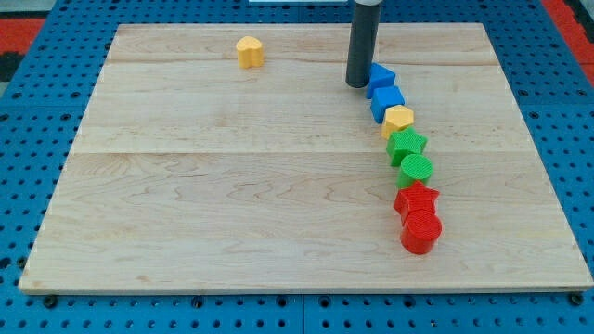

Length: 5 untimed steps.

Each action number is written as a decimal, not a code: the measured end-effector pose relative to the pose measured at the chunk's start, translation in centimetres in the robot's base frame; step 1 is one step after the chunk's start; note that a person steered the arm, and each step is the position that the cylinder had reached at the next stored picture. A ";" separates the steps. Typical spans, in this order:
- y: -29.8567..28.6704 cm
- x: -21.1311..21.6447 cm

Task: Slide the yellow heart above the blue triangle

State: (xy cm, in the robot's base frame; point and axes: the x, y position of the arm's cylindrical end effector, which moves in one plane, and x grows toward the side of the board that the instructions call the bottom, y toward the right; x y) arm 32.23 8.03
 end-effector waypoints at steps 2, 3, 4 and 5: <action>-9.8 0.1; -18.6 -3.3; -19.4 -7.7; -10.9 -7.1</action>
State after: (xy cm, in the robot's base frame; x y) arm 25.12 -2.85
